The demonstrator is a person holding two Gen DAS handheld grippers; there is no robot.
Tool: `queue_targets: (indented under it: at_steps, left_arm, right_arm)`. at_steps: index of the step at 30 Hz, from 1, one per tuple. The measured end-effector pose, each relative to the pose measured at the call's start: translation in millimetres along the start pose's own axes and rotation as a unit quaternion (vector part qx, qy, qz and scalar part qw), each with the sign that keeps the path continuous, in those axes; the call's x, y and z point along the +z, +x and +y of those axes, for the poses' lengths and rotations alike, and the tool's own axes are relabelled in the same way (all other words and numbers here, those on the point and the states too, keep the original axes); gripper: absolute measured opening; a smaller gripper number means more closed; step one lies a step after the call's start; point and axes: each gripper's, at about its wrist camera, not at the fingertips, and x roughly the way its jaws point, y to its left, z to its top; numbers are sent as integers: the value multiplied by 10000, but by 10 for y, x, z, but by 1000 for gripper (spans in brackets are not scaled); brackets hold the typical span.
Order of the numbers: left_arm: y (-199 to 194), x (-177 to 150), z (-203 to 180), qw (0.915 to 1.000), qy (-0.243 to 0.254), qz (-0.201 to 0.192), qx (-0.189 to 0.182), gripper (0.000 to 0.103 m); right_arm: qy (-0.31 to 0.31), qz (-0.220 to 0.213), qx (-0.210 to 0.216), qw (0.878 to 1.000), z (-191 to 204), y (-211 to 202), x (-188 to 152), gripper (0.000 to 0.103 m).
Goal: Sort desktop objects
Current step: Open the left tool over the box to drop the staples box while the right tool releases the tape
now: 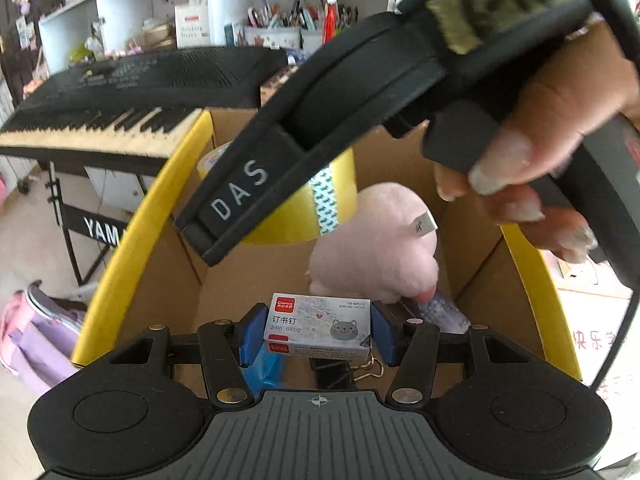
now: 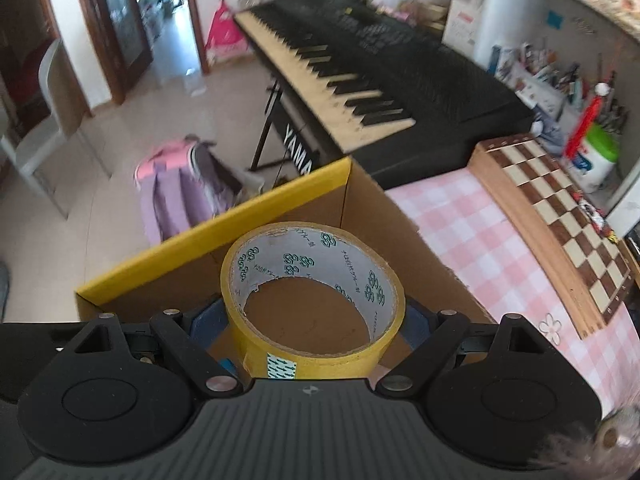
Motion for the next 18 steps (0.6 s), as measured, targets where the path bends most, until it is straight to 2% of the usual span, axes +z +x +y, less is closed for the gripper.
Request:
queue_targets:
  at_steps: [11, 18]
  left_arm:
    - [92, -27, -47, 9997, 93, 239, 47, 54]
    - [114, -33, -89, 9992, 194, 333, 76, 54]
  right_arm:
    - [-543, 748, 113, 9957, 48, 454, 63, 86]
    - [-508, 1005, 146, 9935, 60, 587, 20, 86]
